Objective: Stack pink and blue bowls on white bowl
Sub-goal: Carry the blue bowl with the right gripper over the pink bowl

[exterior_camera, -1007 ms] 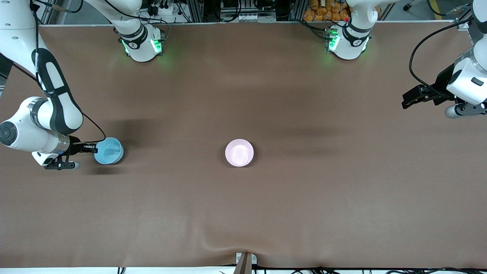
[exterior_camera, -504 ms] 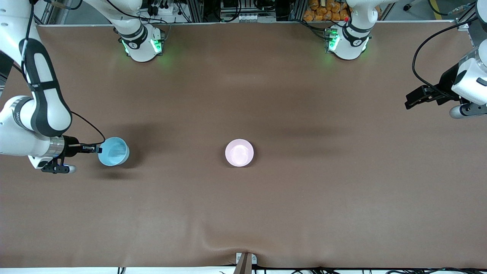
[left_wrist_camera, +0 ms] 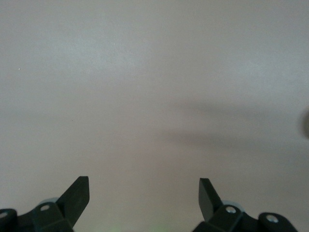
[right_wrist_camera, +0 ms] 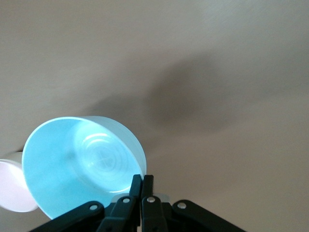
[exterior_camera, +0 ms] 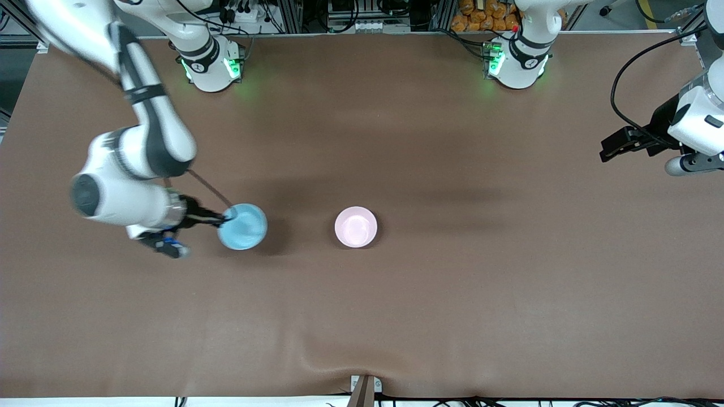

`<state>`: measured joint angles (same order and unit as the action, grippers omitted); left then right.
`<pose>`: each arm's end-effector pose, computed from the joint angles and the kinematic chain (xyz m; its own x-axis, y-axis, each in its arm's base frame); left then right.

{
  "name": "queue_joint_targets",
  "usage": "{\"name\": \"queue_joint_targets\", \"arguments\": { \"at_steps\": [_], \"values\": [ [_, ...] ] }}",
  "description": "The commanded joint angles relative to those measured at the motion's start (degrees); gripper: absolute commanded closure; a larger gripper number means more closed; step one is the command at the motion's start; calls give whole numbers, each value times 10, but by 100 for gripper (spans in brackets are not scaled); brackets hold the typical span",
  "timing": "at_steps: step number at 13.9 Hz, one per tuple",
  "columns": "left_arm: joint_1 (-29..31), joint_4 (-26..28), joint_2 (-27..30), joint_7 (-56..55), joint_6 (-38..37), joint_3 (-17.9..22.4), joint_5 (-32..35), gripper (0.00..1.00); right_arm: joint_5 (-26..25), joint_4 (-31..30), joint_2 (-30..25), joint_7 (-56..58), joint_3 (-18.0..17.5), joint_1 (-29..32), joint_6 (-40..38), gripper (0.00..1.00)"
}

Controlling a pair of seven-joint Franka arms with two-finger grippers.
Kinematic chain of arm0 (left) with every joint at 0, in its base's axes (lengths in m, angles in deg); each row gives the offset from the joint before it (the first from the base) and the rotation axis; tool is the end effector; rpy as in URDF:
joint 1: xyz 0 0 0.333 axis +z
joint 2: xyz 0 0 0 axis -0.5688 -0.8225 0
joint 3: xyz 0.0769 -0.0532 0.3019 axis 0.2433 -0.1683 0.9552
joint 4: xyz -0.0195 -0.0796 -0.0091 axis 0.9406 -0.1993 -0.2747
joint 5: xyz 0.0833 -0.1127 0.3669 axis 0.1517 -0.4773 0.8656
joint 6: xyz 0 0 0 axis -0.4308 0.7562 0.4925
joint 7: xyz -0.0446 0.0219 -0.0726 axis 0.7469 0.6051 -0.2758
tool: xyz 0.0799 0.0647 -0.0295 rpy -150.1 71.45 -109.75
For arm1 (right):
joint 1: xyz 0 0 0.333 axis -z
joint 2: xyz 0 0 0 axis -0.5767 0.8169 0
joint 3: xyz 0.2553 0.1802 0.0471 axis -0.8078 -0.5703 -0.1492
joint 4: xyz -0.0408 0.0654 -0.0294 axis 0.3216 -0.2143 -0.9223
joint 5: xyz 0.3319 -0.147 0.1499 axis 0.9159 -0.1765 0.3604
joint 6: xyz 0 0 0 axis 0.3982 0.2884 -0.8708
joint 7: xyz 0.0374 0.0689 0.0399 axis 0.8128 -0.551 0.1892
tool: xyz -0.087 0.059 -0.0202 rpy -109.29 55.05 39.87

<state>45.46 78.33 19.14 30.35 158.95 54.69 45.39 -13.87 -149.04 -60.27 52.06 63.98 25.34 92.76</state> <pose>0.5452 -0.0295 0.5850 0.9910 0.1274 -0.0406 0.1275 -0.9918 0.0003 0.6075 0.1717 0.3374 0.8811 -0.4017 -0.2495 -0.4440 -0.8844 -0.1438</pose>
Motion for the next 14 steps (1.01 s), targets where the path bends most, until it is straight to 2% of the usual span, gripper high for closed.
{"name": "queue_joint_targets", "arguments": {
  "at_steps": [1, 3, 6, 7, 12, 14],
  "values": [
    [6, 2, 8, 16, -1, -4, -13, 0, 10, 83, 43, -100, 9, -57, -12, 100],
    [5, 1, 8, 16, 0, -4, -13, 0, 14, 149, 91, -152, 9, -88, -14, 100],
    [4, 2, 8, 16, -1, -4, -13, 0, 10, 287, 189, -237, 9, -142, -50, 100],
    [4, 2, 8, 16, -1, -4, -13, 0, 9, 307, 208, -239, 10, -148, -49, 100],
    [6, 2, 10, 16, -2, -4, -13, 0, 14, 305, 209, -245, 10, -182, -48, 100],
    [6, 2, 10, 16, -2, -4, -13, 0, 12, 286, 210, -245, 10, -198, -21, 100]
  ]
}}
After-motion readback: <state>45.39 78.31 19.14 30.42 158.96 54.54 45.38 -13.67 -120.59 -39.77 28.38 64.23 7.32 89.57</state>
